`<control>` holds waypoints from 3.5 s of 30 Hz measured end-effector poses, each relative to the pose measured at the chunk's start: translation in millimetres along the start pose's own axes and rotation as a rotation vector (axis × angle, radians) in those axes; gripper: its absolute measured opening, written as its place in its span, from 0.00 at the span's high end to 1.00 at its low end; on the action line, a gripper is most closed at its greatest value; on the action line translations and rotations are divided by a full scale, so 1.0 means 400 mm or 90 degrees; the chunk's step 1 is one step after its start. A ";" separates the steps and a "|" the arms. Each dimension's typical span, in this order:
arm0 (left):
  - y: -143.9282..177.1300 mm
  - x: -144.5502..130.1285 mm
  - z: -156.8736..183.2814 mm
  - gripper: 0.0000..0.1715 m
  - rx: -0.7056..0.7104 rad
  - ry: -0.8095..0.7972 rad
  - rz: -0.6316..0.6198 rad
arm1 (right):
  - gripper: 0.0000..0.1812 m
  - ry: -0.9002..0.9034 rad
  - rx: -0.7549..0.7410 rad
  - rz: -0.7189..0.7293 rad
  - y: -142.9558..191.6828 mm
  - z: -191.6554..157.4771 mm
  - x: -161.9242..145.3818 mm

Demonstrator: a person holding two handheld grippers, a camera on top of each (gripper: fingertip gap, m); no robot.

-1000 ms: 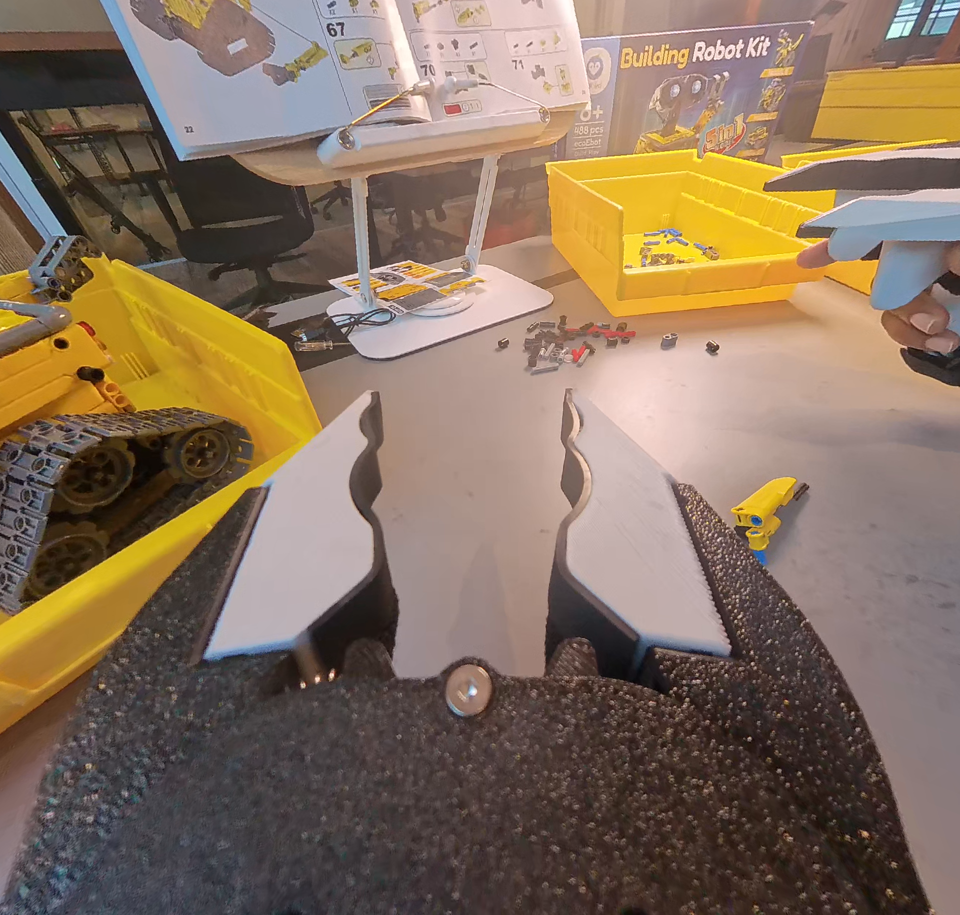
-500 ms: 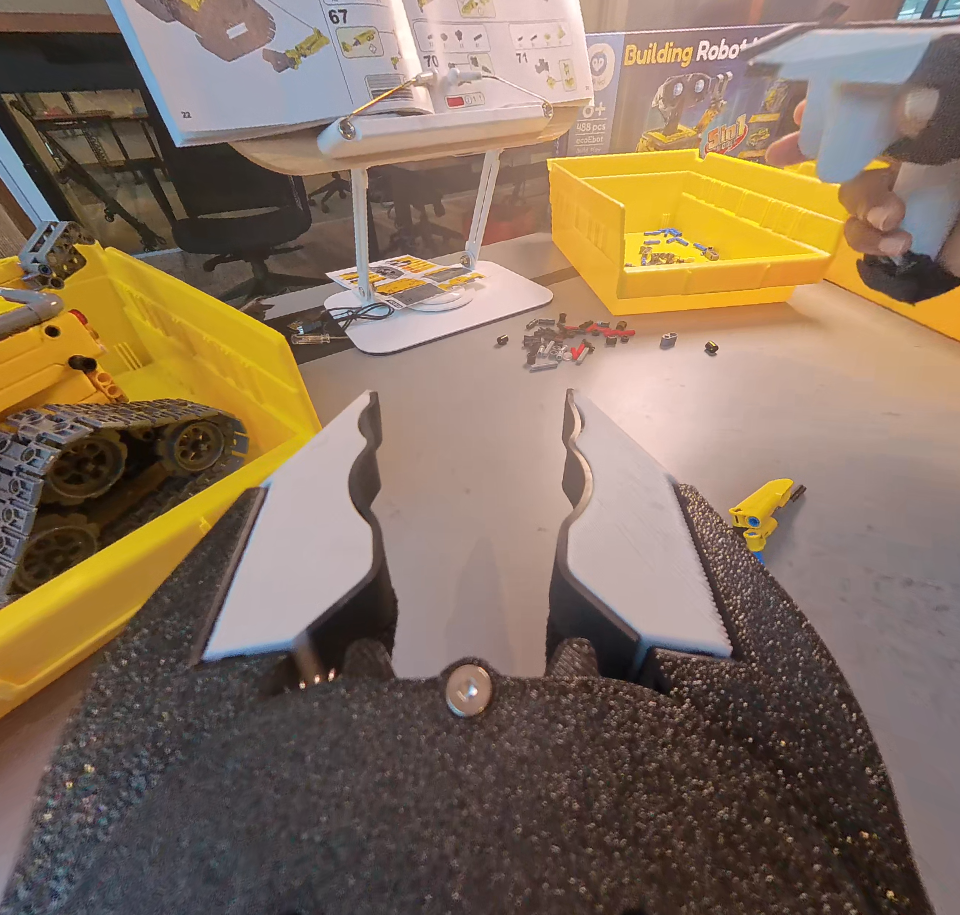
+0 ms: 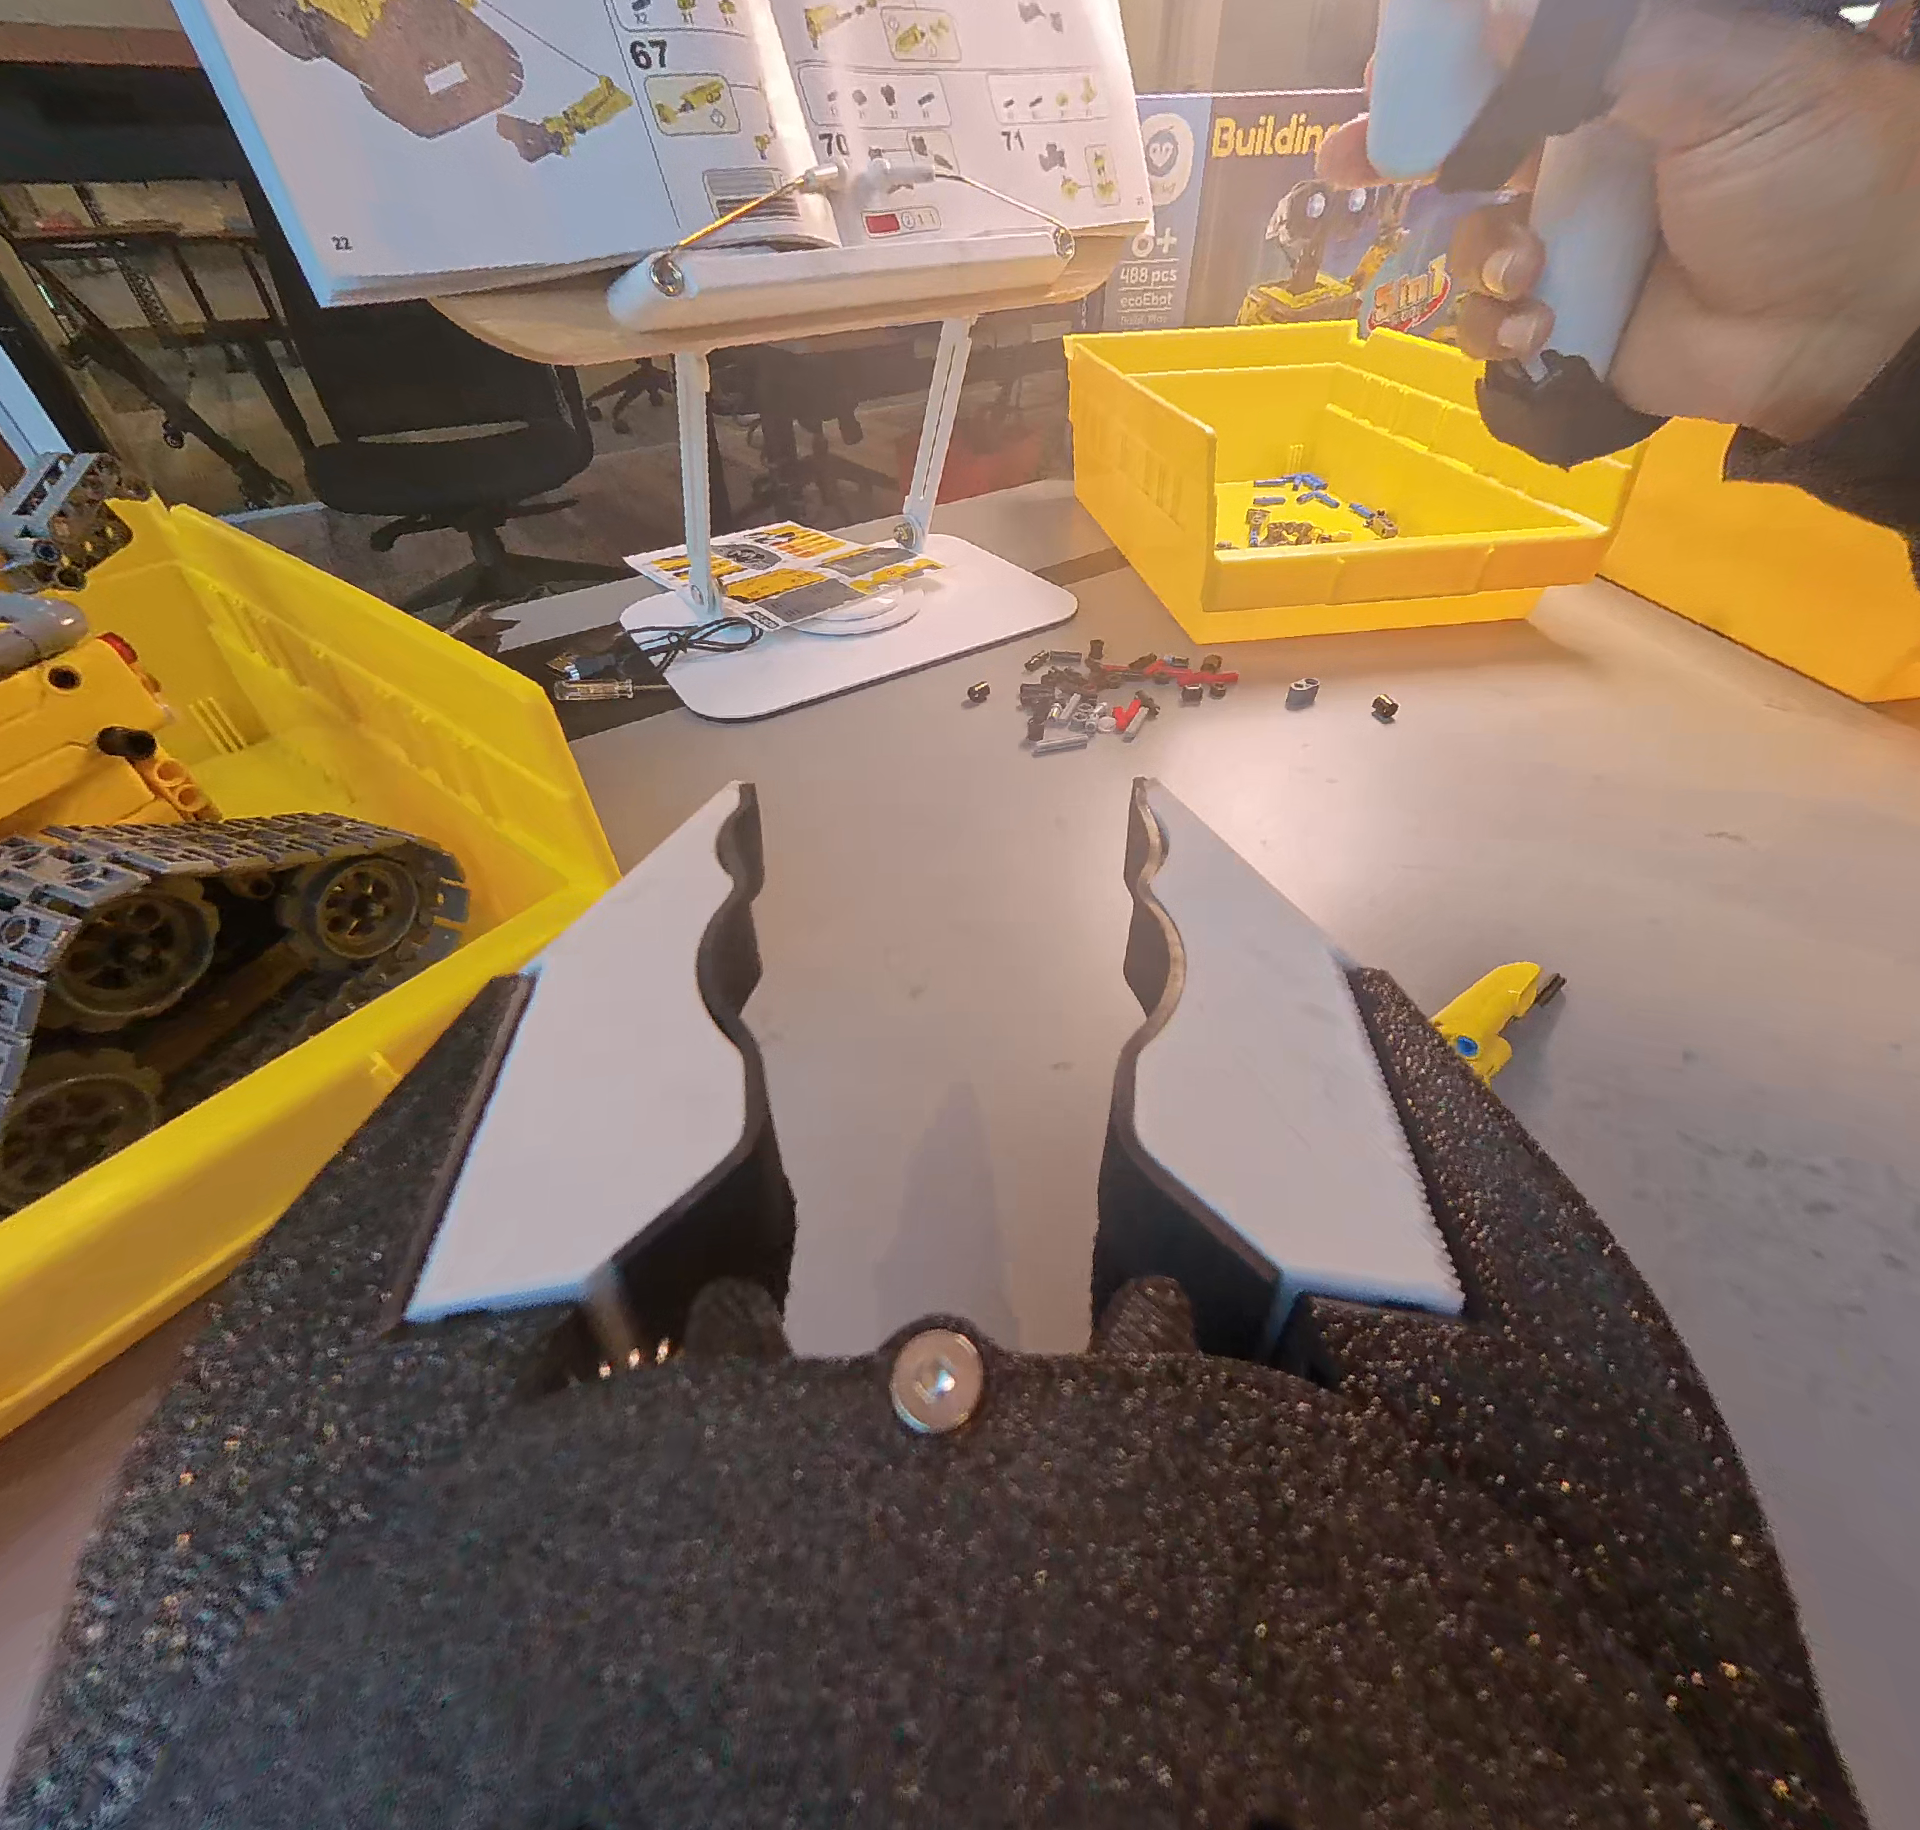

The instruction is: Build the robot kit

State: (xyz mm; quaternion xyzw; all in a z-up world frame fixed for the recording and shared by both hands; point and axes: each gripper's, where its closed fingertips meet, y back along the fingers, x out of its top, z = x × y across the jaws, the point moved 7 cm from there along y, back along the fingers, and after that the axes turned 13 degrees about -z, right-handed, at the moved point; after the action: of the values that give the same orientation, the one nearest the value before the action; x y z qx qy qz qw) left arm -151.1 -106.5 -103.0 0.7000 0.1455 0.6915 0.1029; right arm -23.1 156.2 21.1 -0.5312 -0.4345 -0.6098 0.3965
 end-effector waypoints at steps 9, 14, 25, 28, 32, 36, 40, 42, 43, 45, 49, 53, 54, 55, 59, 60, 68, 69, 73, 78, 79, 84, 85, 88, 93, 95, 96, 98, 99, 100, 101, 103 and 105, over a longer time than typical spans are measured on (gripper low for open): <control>-0.007 -0.006 0.010 0.60 -0.018 -0.001 -0.012 | 0.79 0.014 0.062 -0.045 0.020 -0.028 -0.083; -0.011 -0.009 0.014 0.60 -0.023 -0.004 -0.019 | 0.78 0.033 0.069 -0.059 0.044 -0.034 -0.121; -0.019 -0.015 0.017 0.61 -0.029 -0.008 -0.035 | 0.74 0.240 0.437 -0.328 0.195 -0.251 -0.332; -0.019 -0.016 0.023 0.61 -0.026 -0.021 -0.037 | 0.77 0.278 0.473 -0.370 0.219 -0.302 -0.399; -0.019 -0.017 0.031 0.61 -0.029 -0.031 -0.042 | 0.81 0.328 0.466 -0.428 0.200 -0.319 -0.431; -0.020 -0.017 0.034 0.61 -0.030 -0.039 -0.045 | 0.91 0.358 0.485 -0.454 0.197 -0.340 -0.450; -0.020 -0.017 0.037 0.61 -0.034 -0.040 -0.046 | 0.92 0.373 0.491 -0.432 0.206 -0.343 -0.442; -0.019 -0.015 0.039 0.61 -0.038 -0.041 -0.044 | 0.92 0.370 0.496 -0.406 0.209 -0.341 -0.429; -0.019 -0.014 0.041 0.61 -0.039 -0.042 -0.043 | 0.92 0.370 0.497 -0.394 0.210 -0.340 -0.423; -0.019 -0.014 0.044 0.61 -0.042 -0.045 -0.044 | 0.92 0.376 0.497 -0.382 0.213 -0.340 -0.417; -0.018 -0.013 0.057 0.61 -0.054 -0.048 -0.044 | 0.94 0.394 0.501 -0.386 0.222 -0.342 -0.428; -0.023 -0.018 0.069 0.61 -0.060 -0.058 -0.050 | 0.95 0.402 0.503 -0.387 0.226 -0.343 -0.432; -0.024 -0.019 0.071 0.61 -0.062 -0.058 -0.053 | 0.95 0.404 0.501 -0.388 0.227 -0.341 -0.432; -0.025 -0.020 0.072 0.61 -0.062 -0.060 -0.054 | 0.95 0.404 0.500 -0.391 0.227 -0.340 -0.431; -0.023 -0.019 0.073 0.61 -0.062 -0.060 -0.053 | 0.95 0.396 0.495 -0.399 0.227 -0.333 -0.429; -0.022 -0.019 0.072 0.61 -0.063 -0.056 -0.051 | 0.95 0.393 0.492 -0.402 0.226 -0.331 -0.429; -0.020 -0.017 0.058 0.61 -0.061 -0.034 -0.045 | 0.95 0.355 0.468 -0.417 0.238 -0.312 -0.439; -0.019 -0.016 0.057 0.61 -0.061 -0.032 -0.044 | 0.95 0.351 0.465 -0.416 0.240 -0.310 -0.438; -0.017 -0.014 0.056 0.61 -0.063 -0.031 -0.041 | 0.95 0.341 0.454 -0.418 0.242 -0.309 -0.439; -0.015 -0.011 0.054 0.61 -0.062 -0.030 -0.037 | 0.92 0.331 0.435 -0.414 0.244 -0.305 -0.439; -0.014 -0.011 0.053 0.61 -0.061 -0.029 -0.035 | 0.91 0.325 0.430 -0.407 0.244 -0.302 -0.435; -0.013 -0.009 0.050 0.61 -0.055 -0.025 -0.031 | 0.88 0.253 0.393 -0.321 0.239 -0.278 -0.393; -0.013 -0.009 0.049 0.61 -0.054 -0.025 -0.030 | 0.87 0.236 0.380 -0.299 0.236 -0.270 -0.382; -0.013 -0.010 0.046 0.61 -0.048 -0.025 -0.031 | 0.83 0.176 0.337 -0.228 0.230 -0.240 -0.343; -0.013 -0.012 0.030 0.61 -0.030 -0.012 -0.030 | 0.70 0.070 0.203 -0.095 0.233 -0.162 -0.285; -0.012 -0.012 0.021 0.61 -0.022 -0.004 -0.029 | 0.67 0.036 0.151 -0.054 0.243 -0.127 -0.267; -0.012 -0.012 0.015 0.61 -0.019 0.001 -0.028 | 0.66 0.025 0.130 -0.040 0.247 -0.112 -0.260; -0.010 -0.012 0.005 0.61 -0.012 0.011 -0.024 | 0.65 0.010 0.099 -0.022 0.256 -0.089 -0.253; -0.009 -0.012 0.000 0.60 -0.007 0.015 -0.022 | 0.65 0.004 0.086 -0.016 0.259 -0.081 -0.250; -0.007 -0.011 -0.005 0.60 -0.002 0.018 -0.019 | 0.64 0.000 0.075 -0.012 0.261 -0.074 -0.248; -0.005 -0.011 -0.010 0.60 0.004 0.021 -0.016 | 0.64 -0.003 0.069 -0.008 0.262 -0.070 -0.246; -0.001 -0.010 -0.019 0.60 0.011 0.026 -0.009 | 0.63 -0.006 0.063 -0.004 0.264 -0.067 -0.243; 0.001 -0.009 -0.025 0.60 0.016 0.031 -0.005 | 0.62 -0.007 0.062 -0.003 0.264 -0.067 -0.242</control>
State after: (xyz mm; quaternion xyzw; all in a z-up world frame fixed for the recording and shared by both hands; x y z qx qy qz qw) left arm -161.0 -108.8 -106.1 0.6835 0.1595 0.7062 0.0928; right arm 80.4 100.3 -65.0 -0.5133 -0.4673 -0.5861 0.4180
